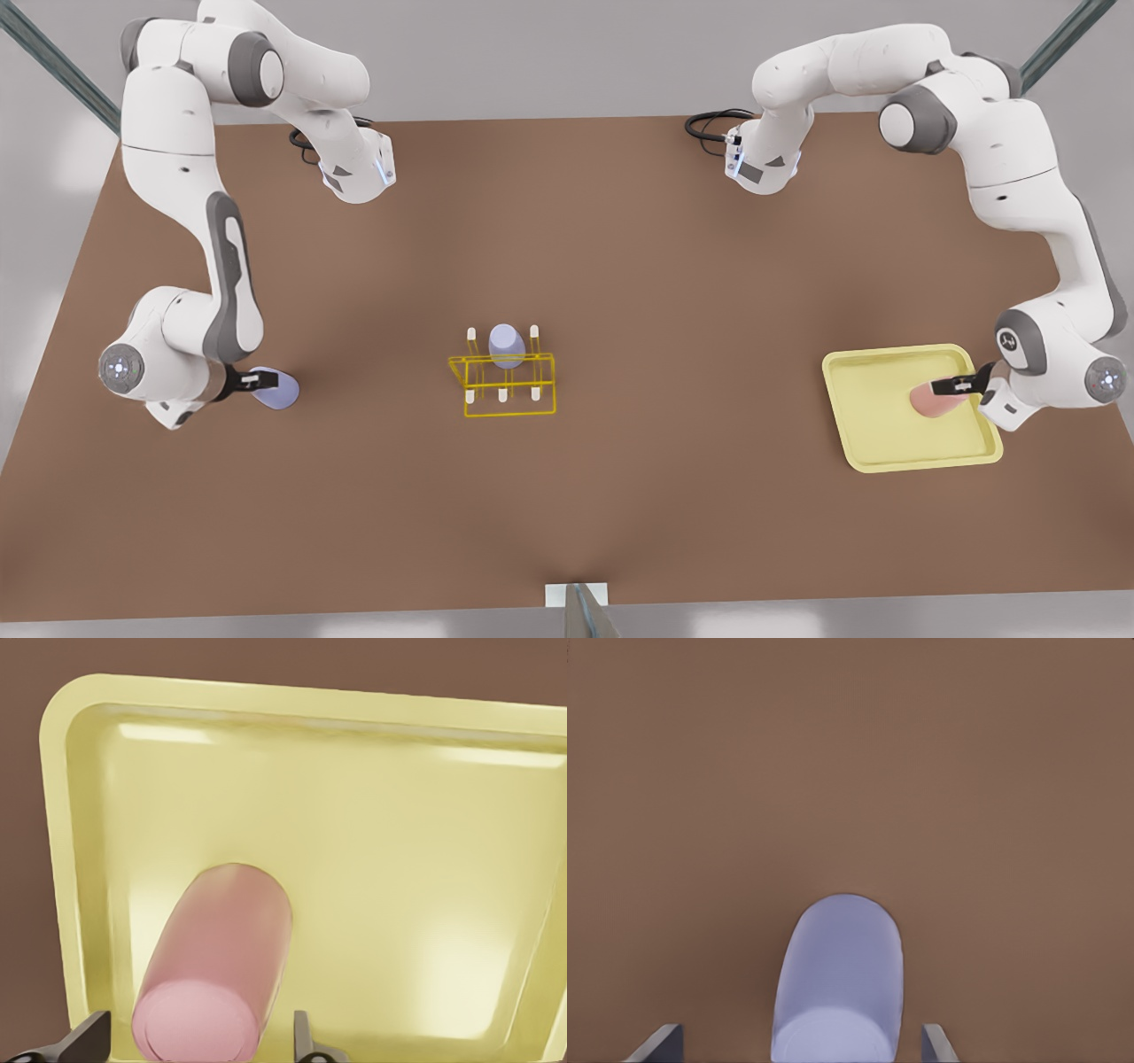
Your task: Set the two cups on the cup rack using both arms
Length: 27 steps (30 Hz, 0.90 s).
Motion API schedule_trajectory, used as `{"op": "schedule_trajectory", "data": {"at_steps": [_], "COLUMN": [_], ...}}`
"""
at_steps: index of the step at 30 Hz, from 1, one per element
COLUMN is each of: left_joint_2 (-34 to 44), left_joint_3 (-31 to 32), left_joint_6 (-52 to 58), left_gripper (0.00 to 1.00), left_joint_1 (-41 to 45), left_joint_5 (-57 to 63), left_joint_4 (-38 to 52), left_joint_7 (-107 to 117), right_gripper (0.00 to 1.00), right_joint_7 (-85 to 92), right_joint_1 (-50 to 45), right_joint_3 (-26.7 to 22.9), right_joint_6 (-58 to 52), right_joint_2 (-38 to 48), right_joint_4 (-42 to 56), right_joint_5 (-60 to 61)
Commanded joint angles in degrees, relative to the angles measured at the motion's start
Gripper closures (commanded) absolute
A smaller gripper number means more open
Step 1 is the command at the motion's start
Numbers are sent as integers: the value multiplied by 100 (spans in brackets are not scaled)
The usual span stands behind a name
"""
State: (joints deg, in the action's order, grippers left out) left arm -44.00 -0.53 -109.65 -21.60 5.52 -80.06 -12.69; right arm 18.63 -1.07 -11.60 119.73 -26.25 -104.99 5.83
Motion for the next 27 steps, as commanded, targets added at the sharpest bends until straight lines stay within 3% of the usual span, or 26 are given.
{"op": "schedule_trajectory", "data": {"at_steps": [1, 8, 10, 18, 27], "left_joint_2": [-82, -267, -258, -223, 261], "left_joint_3": [-8, 0, 0, 18, 71], "left_joint_6": [-408, -443, -461, -452, 172], "left_gripper": [0, 0, 23, 21, 21], "left_joint_1": [-2, -55, -20, 16, 323], "left_joint_5": [28, -15, 2, 37, 20], "left_joint_4": [-36, -45, -45, -10, -36], "left_joint_7": [-823, -814, -814, -788, -40], "right_gripper": [0, 0, 0, 0, 0], "right_joint_7": [993, 1037, 1029, 1029, 1029], "right_joint_1": [-16, -16, -16, 28, 19], "right_joint_3": [0, -9, 0, 0, 0], "right_joint_6": [1061, 1544, 1703, 2318, 2521], "right_joint_2": [85, 111, 94, 199, 120], "right_joint_4": [-241, -698, -883, -1622, -1630], "right_joint_5": [41, 6, 41, 41, 173]}}
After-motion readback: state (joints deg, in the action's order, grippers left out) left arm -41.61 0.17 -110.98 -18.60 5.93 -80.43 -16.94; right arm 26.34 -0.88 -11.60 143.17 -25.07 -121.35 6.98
